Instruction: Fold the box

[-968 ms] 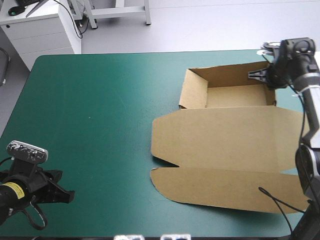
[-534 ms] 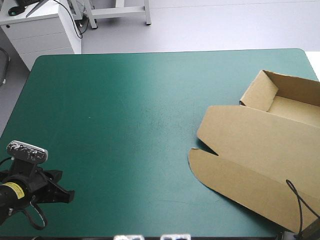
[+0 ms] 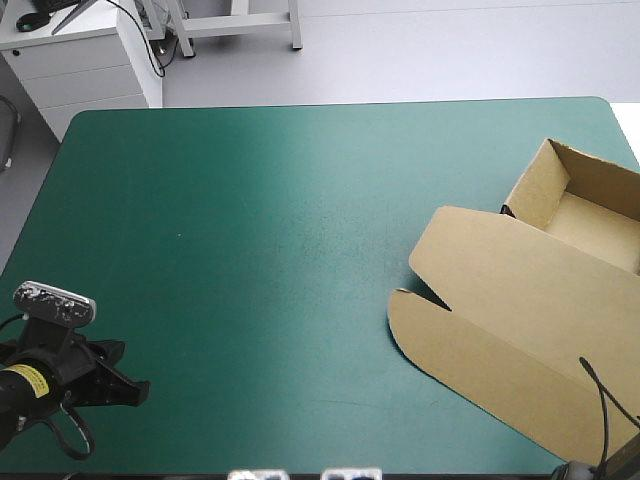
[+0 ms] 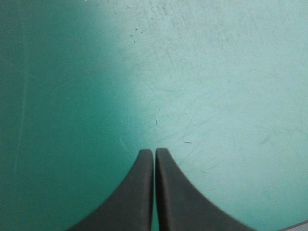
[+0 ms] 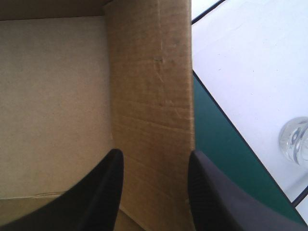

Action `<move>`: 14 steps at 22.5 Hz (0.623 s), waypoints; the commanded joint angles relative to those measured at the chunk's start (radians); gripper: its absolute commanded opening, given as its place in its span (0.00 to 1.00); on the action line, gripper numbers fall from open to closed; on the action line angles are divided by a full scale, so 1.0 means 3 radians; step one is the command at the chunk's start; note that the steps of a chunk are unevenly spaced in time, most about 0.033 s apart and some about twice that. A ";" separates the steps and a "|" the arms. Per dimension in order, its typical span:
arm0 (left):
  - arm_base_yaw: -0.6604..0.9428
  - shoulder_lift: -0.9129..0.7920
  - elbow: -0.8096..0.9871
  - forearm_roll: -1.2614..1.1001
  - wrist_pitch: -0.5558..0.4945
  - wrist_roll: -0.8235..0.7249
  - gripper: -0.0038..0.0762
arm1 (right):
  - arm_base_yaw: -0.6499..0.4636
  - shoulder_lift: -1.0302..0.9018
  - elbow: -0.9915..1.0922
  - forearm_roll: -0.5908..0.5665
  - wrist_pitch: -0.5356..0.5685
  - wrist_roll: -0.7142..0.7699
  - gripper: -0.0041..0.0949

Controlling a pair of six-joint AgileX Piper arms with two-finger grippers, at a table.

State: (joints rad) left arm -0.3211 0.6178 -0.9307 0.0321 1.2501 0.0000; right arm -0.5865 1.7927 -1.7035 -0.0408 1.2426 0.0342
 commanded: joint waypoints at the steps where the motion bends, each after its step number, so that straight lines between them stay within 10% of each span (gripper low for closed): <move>1: -0.0012 0.0008 -0.0073 0.0001 0.0122 -0.0023 0.04 | -0.0021 -0.0290 -0.0086 0.0060 0.0017 -0.0036 0.46; 6: -0.0012 0.0008 -0.0073 0.0008 0.0122 0.0044 0.04 | -0.0021 -0.0667 -0.0086 0.0557 0.0023 -0.0365 0.42; 10: -0.0012 0.0008 -0.0073 0.0001 0.0081 0.0044 0.04 | 0.0262 -0.1427 0.0300 0.0676 0.0022 -0.0487 0.03; 14: -0.0012 -0.0079 -0.0019 0.0001 -0.0054 0.0134 0.04 | 0.0753 -0.2085 0.0803 0.0533 0.0016 -0.0492 0.03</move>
State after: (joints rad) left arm -0.3211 0.6103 -0.9286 0.0321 1.2501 0.0229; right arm -0.4389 1.2965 -1.5172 0.1357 1.2464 -0.0978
